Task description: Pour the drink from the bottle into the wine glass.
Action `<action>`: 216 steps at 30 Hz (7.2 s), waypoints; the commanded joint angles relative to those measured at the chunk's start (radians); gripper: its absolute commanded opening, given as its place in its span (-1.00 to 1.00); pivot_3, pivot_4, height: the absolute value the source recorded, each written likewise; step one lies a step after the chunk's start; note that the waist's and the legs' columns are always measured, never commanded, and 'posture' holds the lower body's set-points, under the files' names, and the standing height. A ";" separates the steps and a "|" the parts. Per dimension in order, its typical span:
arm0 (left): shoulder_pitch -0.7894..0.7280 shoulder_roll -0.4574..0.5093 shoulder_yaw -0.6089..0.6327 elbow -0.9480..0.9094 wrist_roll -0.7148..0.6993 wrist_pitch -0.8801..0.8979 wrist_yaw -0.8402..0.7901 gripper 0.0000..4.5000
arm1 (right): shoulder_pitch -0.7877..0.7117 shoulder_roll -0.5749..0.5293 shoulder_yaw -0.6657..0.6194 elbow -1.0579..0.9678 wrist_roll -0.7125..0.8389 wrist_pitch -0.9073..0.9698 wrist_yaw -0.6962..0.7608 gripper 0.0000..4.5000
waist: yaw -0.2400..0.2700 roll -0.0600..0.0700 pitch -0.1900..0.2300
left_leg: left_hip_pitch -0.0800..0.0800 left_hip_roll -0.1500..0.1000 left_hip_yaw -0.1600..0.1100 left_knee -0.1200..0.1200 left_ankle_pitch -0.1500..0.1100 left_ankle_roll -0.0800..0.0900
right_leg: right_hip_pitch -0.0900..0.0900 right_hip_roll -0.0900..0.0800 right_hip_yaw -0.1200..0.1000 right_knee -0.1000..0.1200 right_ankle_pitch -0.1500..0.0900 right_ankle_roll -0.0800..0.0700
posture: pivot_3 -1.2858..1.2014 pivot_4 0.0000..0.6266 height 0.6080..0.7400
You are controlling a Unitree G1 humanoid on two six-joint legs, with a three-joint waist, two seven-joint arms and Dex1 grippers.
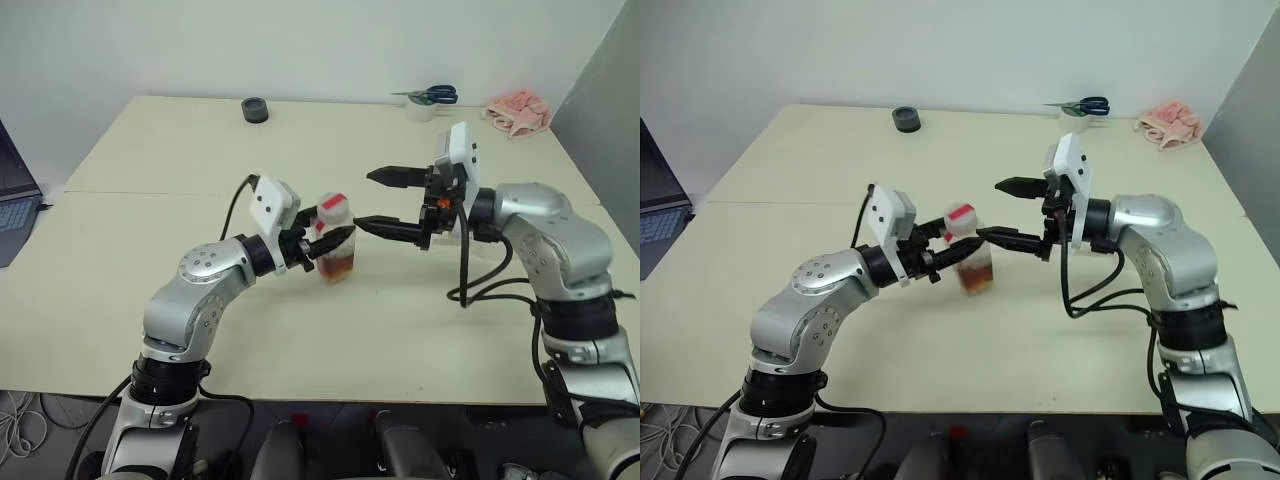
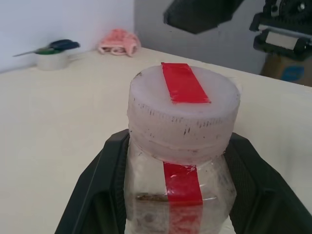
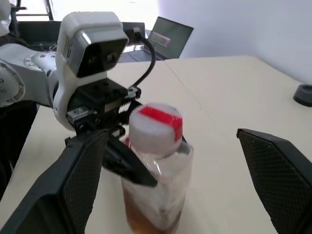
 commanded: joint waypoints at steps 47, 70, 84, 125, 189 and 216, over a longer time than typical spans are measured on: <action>-0.053 0.080 -0.048 0.027 -0.025 -0.019 -0.198 -0.04 | 0.127 -0.053 -0.039 -0.291 0.213 0.201 -0.222 1.00 | -0.007 0.000 0.000 | 0.000 0.002 0.000 -0.001 0.000 0.001 | 0.000 0.004 0.001 0.000 0.000 0.000 | 0.03 -0.52 1.00; -0.076 0.068 -0.083 -0.089 -0.045 0.023 -0.192 -0.04 | 0.020 0.167 0.056 -0.158 0.087 0.174 -0.456 1.00 | -0.006 0.000 0.000 | 0.000 0.002 0.000 -0.001 0.001 0.001 | 0.000 0.003 0.001 0.000 0.000 0.000 | 0.03 -0.52 1.00; -0.056 0.081 -0.073 -0.061 -0.044 0.011 -0.190 -0.04 | 0.078 0.012 -0.061 -0.169 0.148 0.179 -0.380 1.00 | -0.006 0.000 0.000 | 0.000 0.002 0.000 -0.001 0.001 0.001 | -0.001 0.003 0.001 -0.001 0.000 0.000 | 0.03 -0.52 1.00; -0.063 0.074 -0.083 -0.038 -0.028 -0.005 -0.189 -0.04 | 0.110 -0.045 -0.004 -0.284 0.322 0.238 -0.402 1.00 | -0.004 0.000 0.000 | 0.000 0.001 0.000 -0.001 0.001 0.001 | 0.000 0.003 0.001 -0.001 0.000 0.000 | 0.03 -0.52 1.00; -0.218 -0.019 -0.110 0.252 0.051 -0.154 -0.262 -0.04 | 0.723 -0.018 -0.392 -0.035 -0.090 -0.080 -0.683 1.00 | 0.000 0.004 0.001 | 0.002 0.000 0.004 -0.001 0.004 0.007 | 0.001 0.003 0.005 0.000 -0.003 0.005 | 0.03 -0.52 1.00; -0.334 0.032 0.204 0.656 0.249 -0.314 0.300 -0.04 | 0.065 0.025 0.070 -0.188 0.081 0.088 -0.447 1.00 | -0.004 0.004 0.001 | 0.000 0.002 -0.002 -0.001 0.006 0.010 | 0.000 0.006 0.000 0.000 0.002 -0.003 | 0.03 -0.52 1.00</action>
